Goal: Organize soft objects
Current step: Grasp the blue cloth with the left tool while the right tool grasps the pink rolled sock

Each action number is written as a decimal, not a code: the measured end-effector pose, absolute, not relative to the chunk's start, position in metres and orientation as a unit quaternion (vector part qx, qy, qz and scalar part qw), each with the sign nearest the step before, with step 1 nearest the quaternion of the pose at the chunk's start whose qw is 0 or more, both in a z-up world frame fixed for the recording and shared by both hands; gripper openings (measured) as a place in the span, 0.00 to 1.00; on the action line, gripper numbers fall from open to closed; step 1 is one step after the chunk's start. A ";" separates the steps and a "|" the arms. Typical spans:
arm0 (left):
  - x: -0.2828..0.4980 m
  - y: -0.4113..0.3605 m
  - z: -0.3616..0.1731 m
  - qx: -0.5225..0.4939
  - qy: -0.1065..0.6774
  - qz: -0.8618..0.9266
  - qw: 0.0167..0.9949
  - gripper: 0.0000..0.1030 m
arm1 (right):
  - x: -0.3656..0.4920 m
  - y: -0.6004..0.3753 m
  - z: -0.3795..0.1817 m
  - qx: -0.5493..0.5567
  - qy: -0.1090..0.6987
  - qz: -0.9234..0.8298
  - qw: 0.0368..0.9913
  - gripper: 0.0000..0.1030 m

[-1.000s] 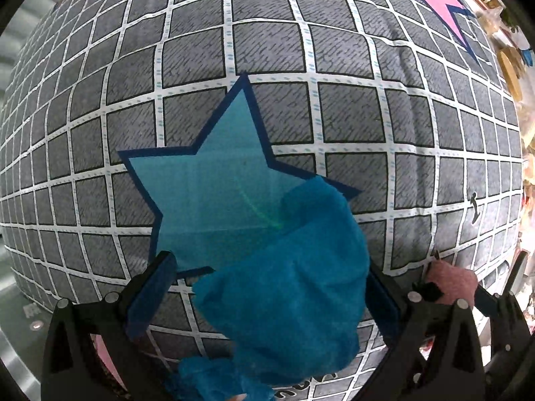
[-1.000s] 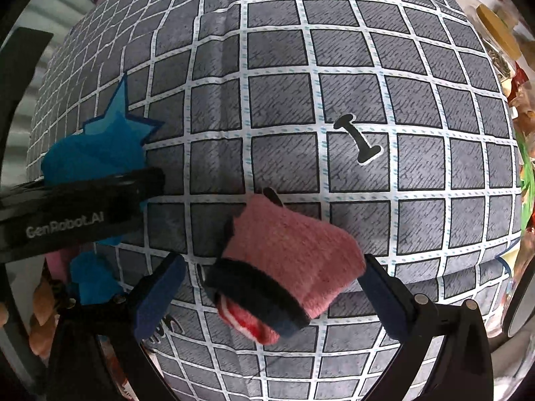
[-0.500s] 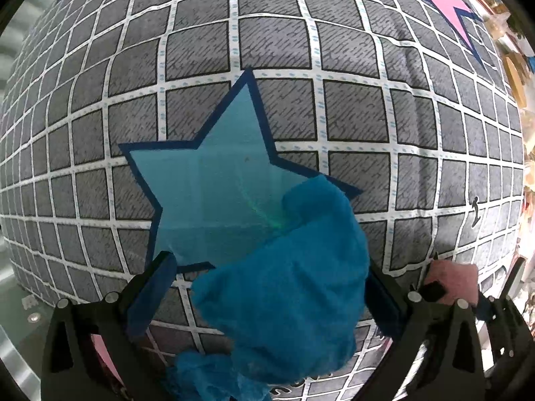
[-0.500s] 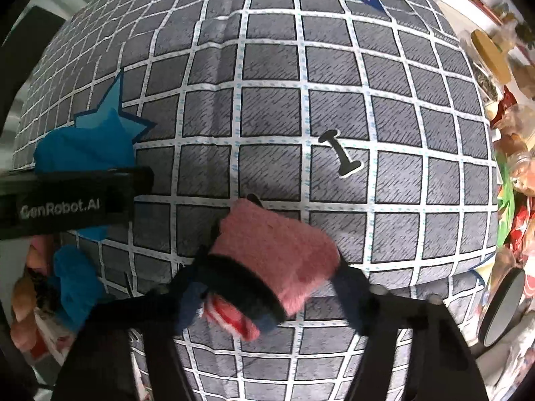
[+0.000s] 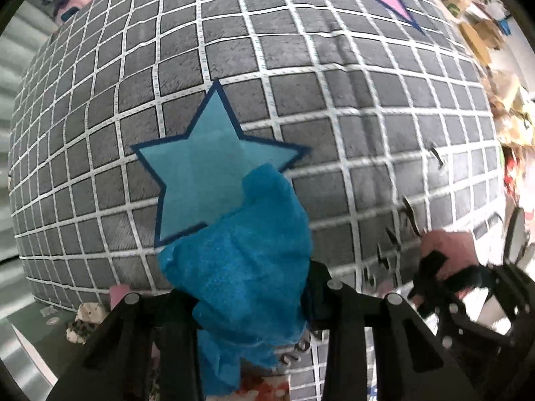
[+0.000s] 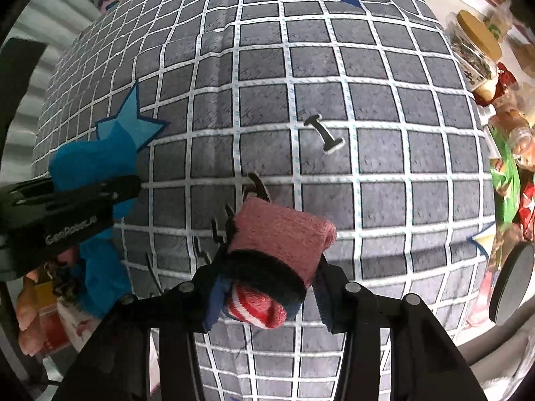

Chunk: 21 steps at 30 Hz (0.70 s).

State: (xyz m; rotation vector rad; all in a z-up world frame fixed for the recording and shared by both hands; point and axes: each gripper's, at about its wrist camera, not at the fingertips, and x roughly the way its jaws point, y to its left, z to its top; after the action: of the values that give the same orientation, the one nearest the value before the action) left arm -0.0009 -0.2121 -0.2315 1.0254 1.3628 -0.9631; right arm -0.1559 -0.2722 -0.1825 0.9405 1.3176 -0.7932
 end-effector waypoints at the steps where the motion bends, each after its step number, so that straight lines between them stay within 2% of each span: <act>1: -0.003 -0.207 -0.228 0.436 0.575 -0.412 0.557 0.37 | -0.159 -0.266 -0.177 0.409 0.573 -0.346 0.620 0.46; 17: -0.052 -0.096 -0.163 0.463 0.520 -0.484 0.530 0.37 | -0.210 -0.168 -0.145 0.461 0.552 -0.349 0.600 0.46; 21: -0.053 -0.097 -0.155 0.461 0.523 -0.491 0.523 0.37 | -0.211 -0.143 -0.137 0.463 0.547 -0.353 0.601 0.46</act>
State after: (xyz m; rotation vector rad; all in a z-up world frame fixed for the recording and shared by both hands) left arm -0.0527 -0.0966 -0.1552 1.1043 1.2516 -1.1762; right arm -0.2110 -0.1426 -0.1373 1.0740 1.2689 -0.8192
